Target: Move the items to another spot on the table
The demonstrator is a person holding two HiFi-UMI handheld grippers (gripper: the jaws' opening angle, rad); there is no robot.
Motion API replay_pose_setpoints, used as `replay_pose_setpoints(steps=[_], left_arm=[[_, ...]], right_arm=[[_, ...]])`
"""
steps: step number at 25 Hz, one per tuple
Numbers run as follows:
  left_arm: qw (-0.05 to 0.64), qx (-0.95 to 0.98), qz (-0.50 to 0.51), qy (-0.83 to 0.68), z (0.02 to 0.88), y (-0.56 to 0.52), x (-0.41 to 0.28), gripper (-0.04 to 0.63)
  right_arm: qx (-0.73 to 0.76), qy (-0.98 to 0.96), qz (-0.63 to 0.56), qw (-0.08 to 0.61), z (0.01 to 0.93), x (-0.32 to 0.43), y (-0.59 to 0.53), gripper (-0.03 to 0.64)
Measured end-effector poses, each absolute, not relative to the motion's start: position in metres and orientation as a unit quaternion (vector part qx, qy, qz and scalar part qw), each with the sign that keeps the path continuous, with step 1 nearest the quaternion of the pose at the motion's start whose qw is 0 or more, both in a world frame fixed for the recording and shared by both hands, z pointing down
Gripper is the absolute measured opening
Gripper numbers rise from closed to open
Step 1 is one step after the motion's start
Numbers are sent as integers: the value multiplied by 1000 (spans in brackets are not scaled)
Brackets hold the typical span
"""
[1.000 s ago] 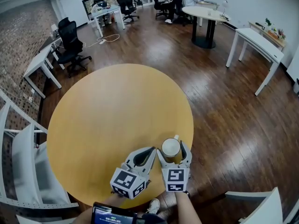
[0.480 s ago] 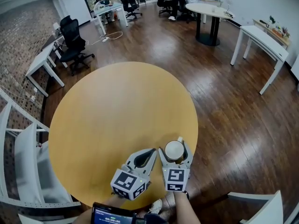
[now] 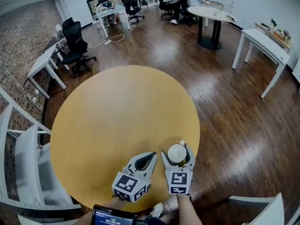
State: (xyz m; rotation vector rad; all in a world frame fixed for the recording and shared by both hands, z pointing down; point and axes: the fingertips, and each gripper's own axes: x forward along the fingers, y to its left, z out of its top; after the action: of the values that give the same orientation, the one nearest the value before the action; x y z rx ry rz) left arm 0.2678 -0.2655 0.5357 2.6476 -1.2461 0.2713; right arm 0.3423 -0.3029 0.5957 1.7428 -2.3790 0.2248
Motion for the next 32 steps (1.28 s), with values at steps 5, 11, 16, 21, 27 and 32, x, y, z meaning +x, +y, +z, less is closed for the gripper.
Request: replay_pose_setpoints(steps=[5,11,16,21,27,32], left_arm=[[99,893,88,-430,529,-267,260,6],[101,890,79,-438,502,-267,254,6],[97,885,61,-452,472,-270,241,6],[87,885,42,-456,438,-268,232,6],[78,894,24,-440,403,-256,230,6],[61,896,10,-441,377,-251,225,6]], right_arm=[[582,-806,61,92,580,341,-306,413],[574,-813,46,91,544,336,-305,413],[568,-818,33,86,503,331,-304,413],[563,-822,17,84,457,321,-299,413],[556,-827,-10,89,408,307,-284,413],[552,-829,-24,89,375,298,-276,413]])
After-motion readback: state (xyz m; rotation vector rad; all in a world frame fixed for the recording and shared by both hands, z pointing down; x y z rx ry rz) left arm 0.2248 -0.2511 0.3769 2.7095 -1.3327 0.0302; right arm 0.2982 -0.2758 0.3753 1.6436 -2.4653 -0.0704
